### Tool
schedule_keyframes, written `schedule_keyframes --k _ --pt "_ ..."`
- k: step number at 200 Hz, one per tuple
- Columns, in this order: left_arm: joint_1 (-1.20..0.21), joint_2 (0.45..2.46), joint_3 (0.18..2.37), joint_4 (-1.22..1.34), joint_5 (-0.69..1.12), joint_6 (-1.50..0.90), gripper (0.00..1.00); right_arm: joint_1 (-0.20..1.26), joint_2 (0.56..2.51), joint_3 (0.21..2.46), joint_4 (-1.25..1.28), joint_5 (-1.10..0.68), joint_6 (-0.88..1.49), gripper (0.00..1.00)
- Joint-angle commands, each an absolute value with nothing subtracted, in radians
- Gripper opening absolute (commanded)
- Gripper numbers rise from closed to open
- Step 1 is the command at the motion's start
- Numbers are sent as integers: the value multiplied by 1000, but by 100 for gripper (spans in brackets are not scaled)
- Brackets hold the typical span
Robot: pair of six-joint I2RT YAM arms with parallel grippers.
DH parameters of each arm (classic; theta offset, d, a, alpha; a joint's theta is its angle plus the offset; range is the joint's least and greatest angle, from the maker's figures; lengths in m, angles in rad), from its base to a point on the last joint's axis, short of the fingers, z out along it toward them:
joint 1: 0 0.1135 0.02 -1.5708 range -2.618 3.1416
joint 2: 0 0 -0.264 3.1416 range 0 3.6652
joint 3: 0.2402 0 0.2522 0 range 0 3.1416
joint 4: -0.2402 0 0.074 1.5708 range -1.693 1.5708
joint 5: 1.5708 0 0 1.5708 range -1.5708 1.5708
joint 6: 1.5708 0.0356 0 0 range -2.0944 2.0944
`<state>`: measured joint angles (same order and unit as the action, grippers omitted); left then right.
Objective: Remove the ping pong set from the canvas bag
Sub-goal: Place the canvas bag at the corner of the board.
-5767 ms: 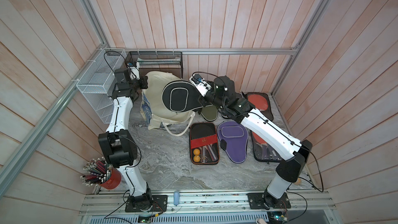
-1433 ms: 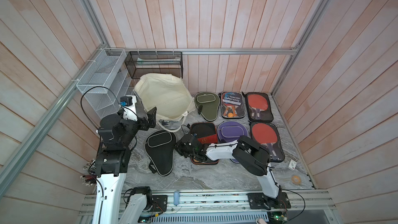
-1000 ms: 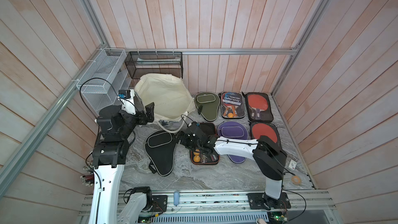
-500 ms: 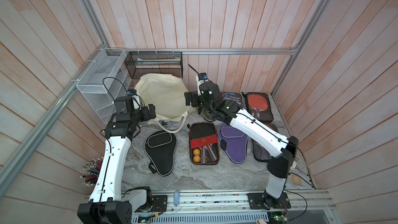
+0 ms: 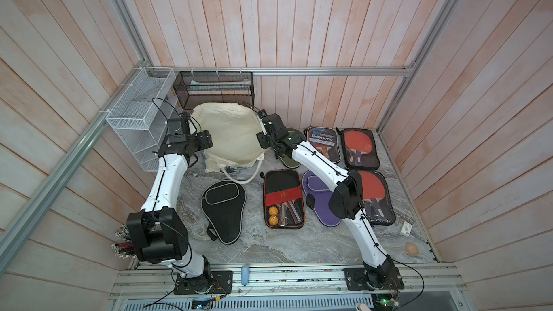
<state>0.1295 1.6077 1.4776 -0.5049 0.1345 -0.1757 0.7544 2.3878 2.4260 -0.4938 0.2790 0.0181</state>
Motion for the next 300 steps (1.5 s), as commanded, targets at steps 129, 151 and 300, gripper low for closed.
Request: schedule_keyframes --k 129,151,300 --pt "141 1801 1903 -601 243 52 0 751 2321 2480 -381 150 405 1" --pt "146 1864 1991 -672 265 56 0 756 2314 2486 -415 170 441 1" --pt "181 1887 1992 -692 160 15 39 755 2352 2512 -400 125 434 41"
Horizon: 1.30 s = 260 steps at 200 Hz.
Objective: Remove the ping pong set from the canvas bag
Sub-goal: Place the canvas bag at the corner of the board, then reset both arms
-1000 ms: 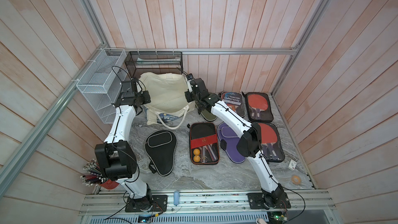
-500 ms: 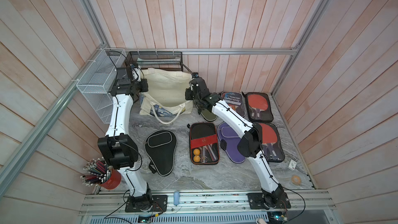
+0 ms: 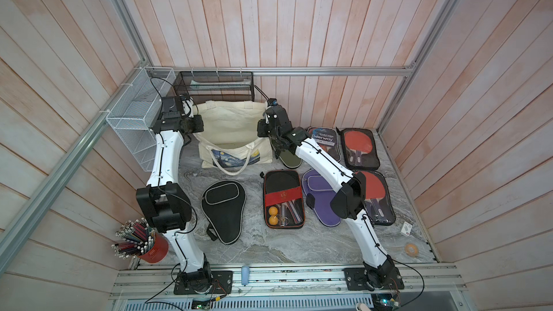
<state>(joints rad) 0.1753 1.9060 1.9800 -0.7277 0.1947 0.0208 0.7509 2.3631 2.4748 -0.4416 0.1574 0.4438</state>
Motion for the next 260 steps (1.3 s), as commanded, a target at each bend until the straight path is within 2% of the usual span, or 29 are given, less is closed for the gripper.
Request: schedule_keyframes --k 1,9,25,41,54,69,89,105,132,166,188,223,238,260 --pt "181 1887 1992 -692 160 16 40 755 2352 2513 -399 125 432 41" --pt "181 1885 1996 -689 156 17 49 755 2346 2512 -398 126 422 48" --pt "181 1864 1989 -667 152 19 61 753 2321 2509 -395 127 386 70" --pt "181 1805 1942 -599 163 23 79 750 2280 2498 -385 135 336 100" --pt "180 1735 1888 -531 165 26 92 749 2229 2471 -359 143 289 99" --pt "179 1648 1833 -454 155 27 99 744 2163 2430 -326 153 236 99" --pt "175 1518 1751 -362 157 36 100 738 2057 2363 -297 168 167 99" --pt "165 1385 1628 -272 154 41 100 728 1929 2221 -240 206 104 99" --pt "160 1126 1335 -116 122 9 100 649 1589 1720 -2 255 55 98" --pt "149 877 934 46 84 -149 100 388 1109 995 269 287 32 98" --pt "105 777 713 72 -35 -236 100 265 925 653 337 308 -8 99" --pt "57 756 454 115 -294 -271 100 222 852 321 543 345 4 99" --pt "58 829 378 183 -334 -291 100 211 894 288 636 357 4 99" --pt "54 952 314 330 -325 -347 100 142 1052 276 758 348 35 99"
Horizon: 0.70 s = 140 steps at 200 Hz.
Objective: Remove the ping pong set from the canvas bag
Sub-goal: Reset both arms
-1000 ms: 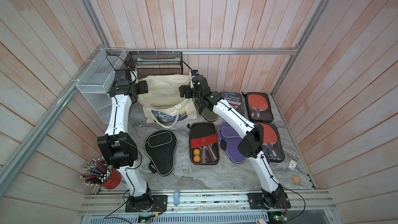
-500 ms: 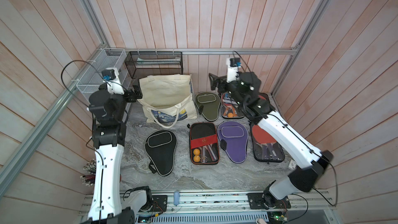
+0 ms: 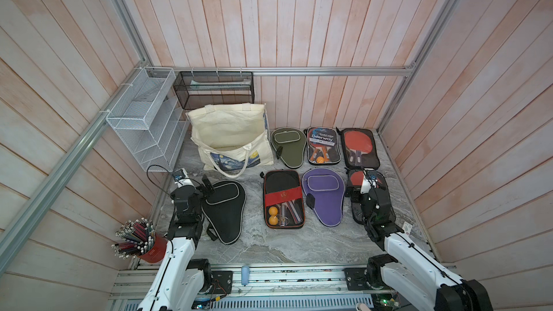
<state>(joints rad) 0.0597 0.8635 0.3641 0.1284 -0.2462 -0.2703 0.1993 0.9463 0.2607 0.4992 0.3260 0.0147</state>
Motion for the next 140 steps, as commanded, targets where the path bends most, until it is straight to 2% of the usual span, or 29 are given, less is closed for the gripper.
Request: schedule_keyframes --k 1,37,62,72,86,96,109,134,140 --pt "54 959 311 340 -327 -348 100 139 1060 276 762 346 40 99" --pt "54 1213 192 862 -407 -228 100 84 1280 232 1024 318 81 99" --pt "66 1365 245 960 -342 -240 100 52 1406 239 1141 300 93 99" --pt "41 1450 242 1108 -356 -189 100 45 1448 247 1164 283 93 99" --pt "-15 1451 301 978 -343 -128 100 44 1505 232 1246 242 72 99" --pt "-18 1490 294 1076 -327 -96 100 44 1508 231 1247 215 67 99" --pt "-17 1475 328 974 -285 -98 100 42 1538 211 1312 180 46 99" --pt "-18 1507 326 999 -203 -54 100 41 1535 211 1303 172 47 99" --pt "-16 1531 280 1080 -206 -60 100 41 1536 211 1306 173 46 99"
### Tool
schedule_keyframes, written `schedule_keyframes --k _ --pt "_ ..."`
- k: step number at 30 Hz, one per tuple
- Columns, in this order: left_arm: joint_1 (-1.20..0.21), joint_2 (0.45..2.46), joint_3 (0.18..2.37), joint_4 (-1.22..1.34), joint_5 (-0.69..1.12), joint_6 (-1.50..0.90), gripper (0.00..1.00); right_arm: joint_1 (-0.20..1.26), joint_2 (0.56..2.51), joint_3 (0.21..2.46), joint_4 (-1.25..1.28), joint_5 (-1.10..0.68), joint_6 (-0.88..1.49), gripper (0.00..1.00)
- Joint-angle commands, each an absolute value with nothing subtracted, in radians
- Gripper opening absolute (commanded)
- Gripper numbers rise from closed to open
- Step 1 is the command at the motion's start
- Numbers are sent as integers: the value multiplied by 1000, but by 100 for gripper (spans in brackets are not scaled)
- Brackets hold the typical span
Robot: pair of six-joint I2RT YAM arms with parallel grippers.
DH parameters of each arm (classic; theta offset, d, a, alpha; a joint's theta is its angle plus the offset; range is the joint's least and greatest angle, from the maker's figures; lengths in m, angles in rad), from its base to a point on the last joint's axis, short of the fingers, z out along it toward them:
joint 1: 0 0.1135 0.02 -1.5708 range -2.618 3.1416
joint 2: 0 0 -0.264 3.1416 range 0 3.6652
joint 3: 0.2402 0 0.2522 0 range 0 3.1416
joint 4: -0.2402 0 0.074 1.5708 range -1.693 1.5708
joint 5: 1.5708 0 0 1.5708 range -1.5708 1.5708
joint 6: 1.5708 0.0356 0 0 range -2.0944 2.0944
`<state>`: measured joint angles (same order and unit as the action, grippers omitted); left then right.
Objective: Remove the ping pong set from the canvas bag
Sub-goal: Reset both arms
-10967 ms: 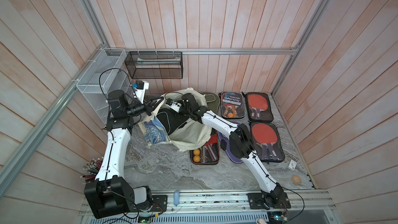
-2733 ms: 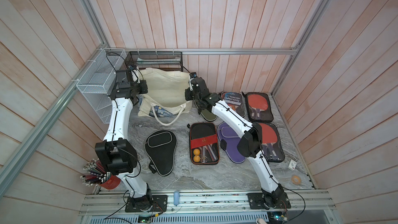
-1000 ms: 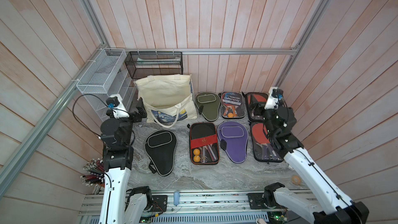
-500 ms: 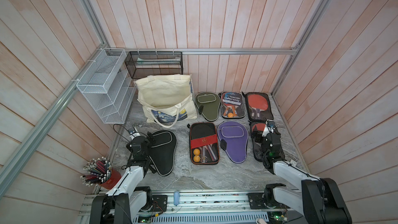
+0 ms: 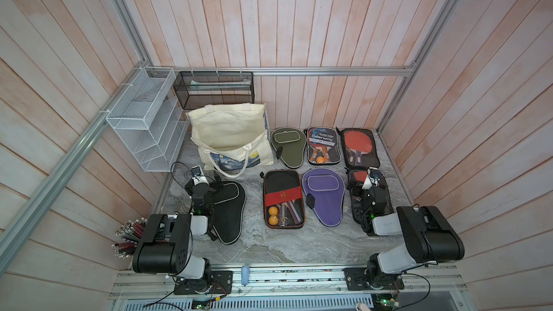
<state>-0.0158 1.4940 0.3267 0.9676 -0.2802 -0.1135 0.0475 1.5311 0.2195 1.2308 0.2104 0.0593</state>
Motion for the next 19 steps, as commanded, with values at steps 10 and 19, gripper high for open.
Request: schedule_keyframes --k 10,19 --pt "-11 1553 268 1163 -195 -54 100 41 1537 210 1308 173 44 99" --pt "-12 1539 277 1124 -193 -55 100 41 1536 213 1302 170 43 99"
